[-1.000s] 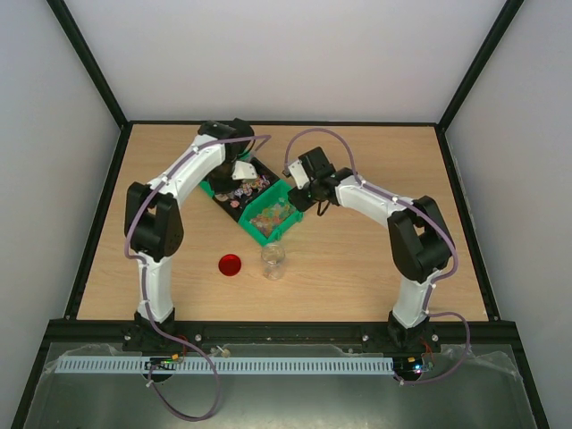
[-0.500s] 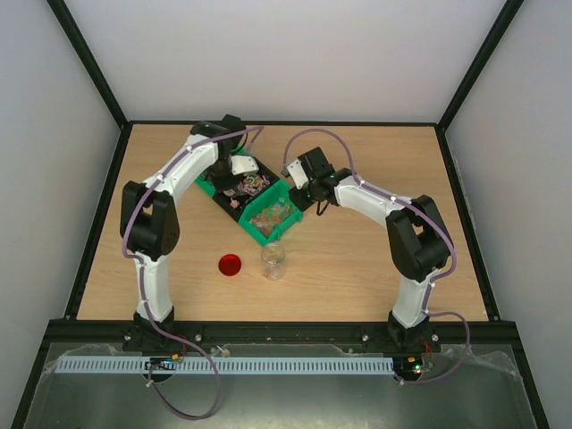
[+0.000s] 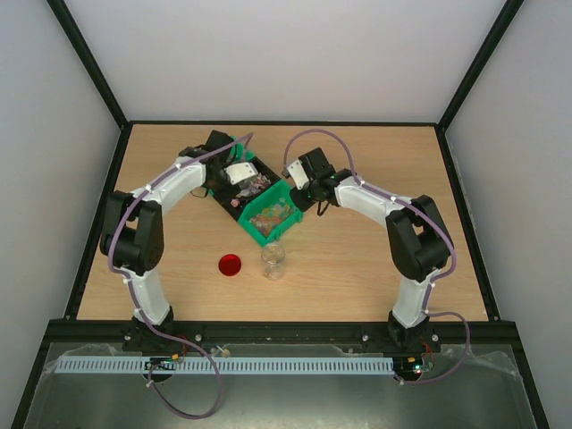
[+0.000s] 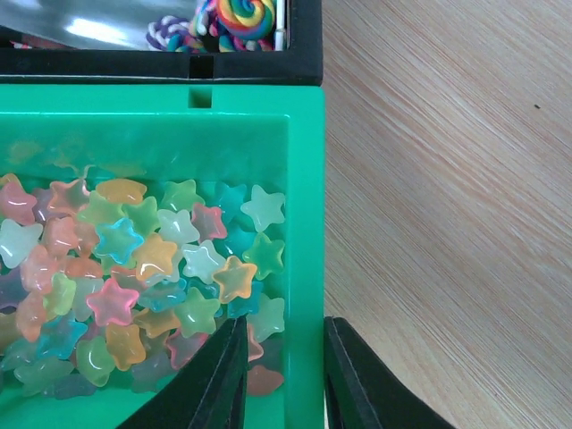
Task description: Pack the candies
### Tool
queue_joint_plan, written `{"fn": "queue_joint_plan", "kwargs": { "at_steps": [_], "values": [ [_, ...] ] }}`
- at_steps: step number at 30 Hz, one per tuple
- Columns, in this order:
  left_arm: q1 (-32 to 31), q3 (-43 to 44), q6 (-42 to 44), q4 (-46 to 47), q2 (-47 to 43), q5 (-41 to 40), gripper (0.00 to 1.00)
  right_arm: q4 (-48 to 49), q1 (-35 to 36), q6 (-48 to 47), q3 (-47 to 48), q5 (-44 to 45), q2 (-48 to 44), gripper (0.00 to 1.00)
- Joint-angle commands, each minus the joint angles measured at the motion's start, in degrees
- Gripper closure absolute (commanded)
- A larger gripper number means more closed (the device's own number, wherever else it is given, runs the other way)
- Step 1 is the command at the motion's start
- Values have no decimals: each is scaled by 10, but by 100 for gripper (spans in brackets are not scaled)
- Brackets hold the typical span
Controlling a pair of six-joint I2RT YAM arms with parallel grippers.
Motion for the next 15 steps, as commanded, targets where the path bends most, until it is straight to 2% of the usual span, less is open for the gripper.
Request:
{"fn": "queue_joint_plan", "kwargs": {
  "at_steps": [1,10,15],
  "values": [
    [-7,-71,-17,61,16,77,98,-1,5,-6,-11,-25,-6,76],
    [8,-158,-58,195,-35,151,98,0,5,-6,-13,-25,-3,78],
    [35,-191,-68,230,-62,185,98,-1,5,-7,-13,-11,-4,79]
  ]
}}
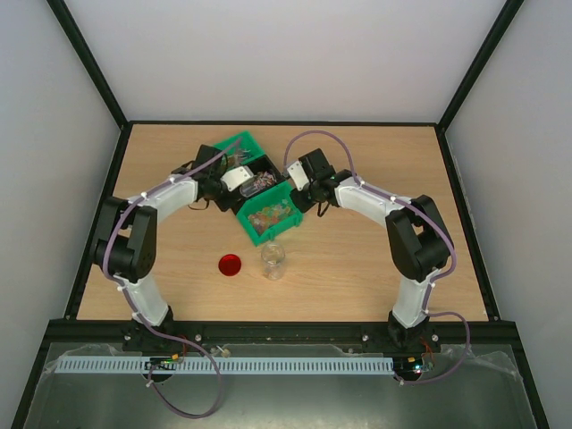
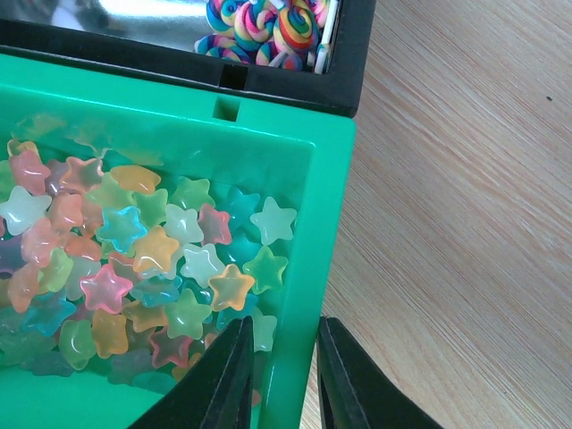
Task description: Pack the candies
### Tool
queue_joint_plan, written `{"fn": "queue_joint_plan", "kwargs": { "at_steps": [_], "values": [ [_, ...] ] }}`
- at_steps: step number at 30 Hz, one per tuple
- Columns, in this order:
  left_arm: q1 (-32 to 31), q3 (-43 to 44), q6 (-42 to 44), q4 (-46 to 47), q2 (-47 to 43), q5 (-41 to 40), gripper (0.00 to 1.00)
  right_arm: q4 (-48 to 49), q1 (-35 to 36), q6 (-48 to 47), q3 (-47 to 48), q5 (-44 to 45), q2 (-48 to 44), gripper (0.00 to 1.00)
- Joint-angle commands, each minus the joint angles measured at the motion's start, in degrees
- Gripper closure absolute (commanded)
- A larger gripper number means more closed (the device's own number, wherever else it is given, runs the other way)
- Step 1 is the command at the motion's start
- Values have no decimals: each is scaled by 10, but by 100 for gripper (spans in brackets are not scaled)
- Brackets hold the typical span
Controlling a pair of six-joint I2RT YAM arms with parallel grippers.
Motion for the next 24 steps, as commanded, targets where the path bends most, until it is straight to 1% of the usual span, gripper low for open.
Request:
{"fn": "queue_joint_plan", "kwargs": {
  "at_steps": [1,6,14,24],
  "values": [
    [21,-37,-13,11,-20,74,98,-1,6,-6,-6,0,-4,80],
    [50,-76,-7,30,-59,101,98,-3,6,-5,-3,10,-2,82],
    [81,-113,0,62,-100,133,98,0,6,-11,-5,32,-2,88],
    [113,-146,17,82,-147,168,98,7,5,-20,-10,47,-8,88]
  ]
}}
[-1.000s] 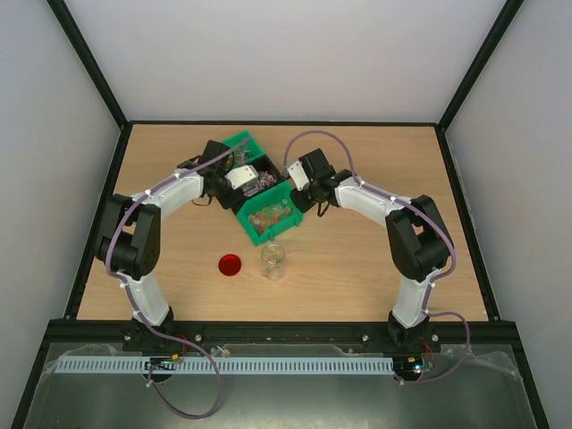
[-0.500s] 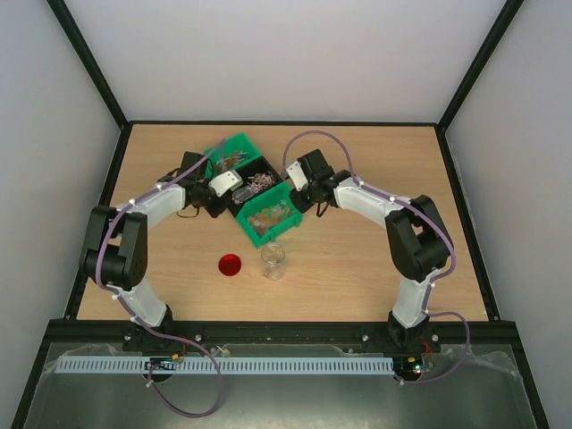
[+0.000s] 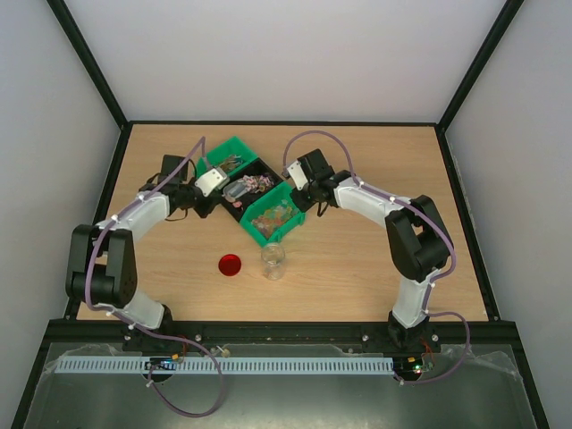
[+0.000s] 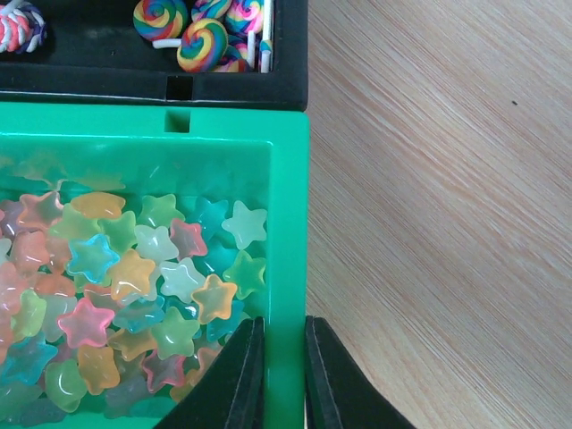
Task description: Pack the candies
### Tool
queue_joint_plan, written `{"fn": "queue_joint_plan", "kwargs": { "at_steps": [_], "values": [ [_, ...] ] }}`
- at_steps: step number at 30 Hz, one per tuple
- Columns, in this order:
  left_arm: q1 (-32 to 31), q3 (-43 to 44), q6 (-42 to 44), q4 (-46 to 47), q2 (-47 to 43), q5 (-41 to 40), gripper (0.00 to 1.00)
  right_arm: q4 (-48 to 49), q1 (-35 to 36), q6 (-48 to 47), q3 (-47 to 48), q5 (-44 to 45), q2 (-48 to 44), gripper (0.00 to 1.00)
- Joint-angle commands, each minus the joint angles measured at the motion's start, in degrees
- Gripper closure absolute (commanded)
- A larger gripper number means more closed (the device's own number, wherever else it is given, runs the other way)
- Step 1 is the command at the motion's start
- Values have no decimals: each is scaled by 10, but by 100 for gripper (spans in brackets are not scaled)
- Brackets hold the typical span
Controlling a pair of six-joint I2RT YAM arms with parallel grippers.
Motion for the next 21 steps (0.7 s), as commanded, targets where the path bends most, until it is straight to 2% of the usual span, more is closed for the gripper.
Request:
{"fn": "queue_joint_plan", "kwargs": {
  "at_steps": [1,12,15,21],
  "values": [
    [11,-21,20,25,-26,37,98,1,3,-15,-9,12,-7,87],
    [55,-60,29,62,-65,126,98,-5,2,-11,-4,14,-18,67],
    [64,-53,34,54,-74,145,98,-9,2,-10,0,14,-19,65],
    [90,-44,72,16,-119,177,98,-15,2,-5,7,15,-34,49]
  ]
}}
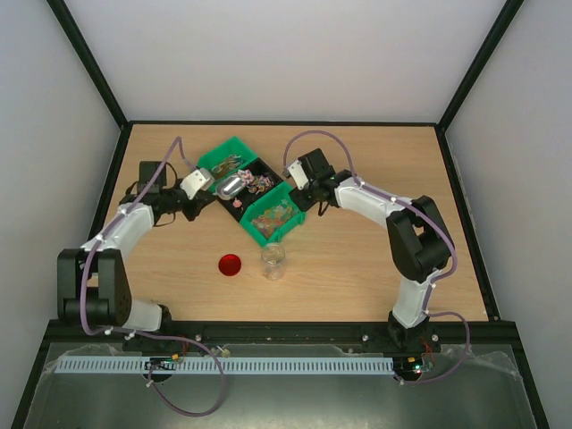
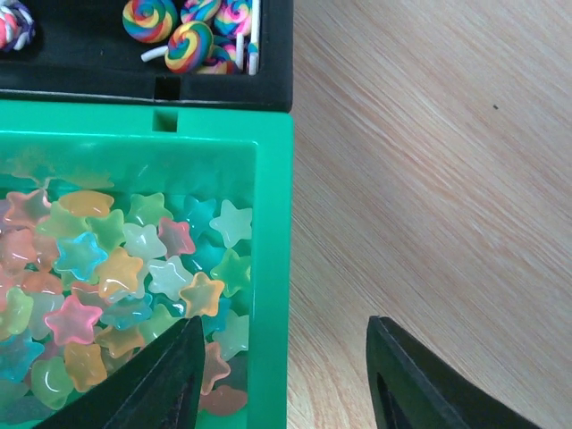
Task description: Pack the candies
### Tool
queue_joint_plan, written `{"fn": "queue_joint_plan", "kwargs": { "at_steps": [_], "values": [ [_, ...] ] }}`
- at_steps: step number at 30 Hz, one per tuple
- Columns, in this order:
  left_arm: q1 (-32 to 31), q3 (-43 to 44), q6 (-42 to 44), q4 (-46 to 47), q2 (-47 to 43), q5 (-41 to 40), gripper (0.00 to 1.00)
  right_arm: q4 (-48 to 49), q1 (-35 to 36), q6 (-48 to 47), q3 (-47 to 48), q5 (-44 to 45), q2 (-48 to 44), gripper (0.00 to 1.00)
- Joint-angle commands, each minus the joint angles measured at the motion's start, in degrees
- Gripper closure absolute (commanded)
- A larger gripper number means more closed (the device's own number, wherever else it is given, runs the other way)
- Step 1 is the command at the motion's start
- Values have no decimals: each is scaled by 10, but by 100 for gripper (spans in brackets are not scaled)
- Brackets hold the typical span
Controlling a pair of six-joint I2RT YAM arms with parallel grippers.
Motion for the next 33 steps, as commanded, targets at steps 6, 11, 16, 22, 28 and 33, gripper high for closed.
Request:
{"fn": "queue_joint_plan", "kwargs": {
  "at_steps": [6,11,16,22,28,33],
  "values": [
    [34,0,51,-8,-100,114,98,-16,3,2,9,4,-43,44],
    [34,-23,22,33,-109,122,98,-18,3,3,9,2,-45,43],
    [35,-12,69,-18,-118,118,98,-19,2,1,6,0,-55,38],
    [38,41,184,-196,-127,122,98,-24,0,1,6,-5,-65,33],
    [39,77,299,-369,-157,115,98,-30,-6,2,5,-24,-81,27],
    [38,117,396,-514,-170,114,98,-37,-14,7,4,-49,-96,25]
  ]
}}
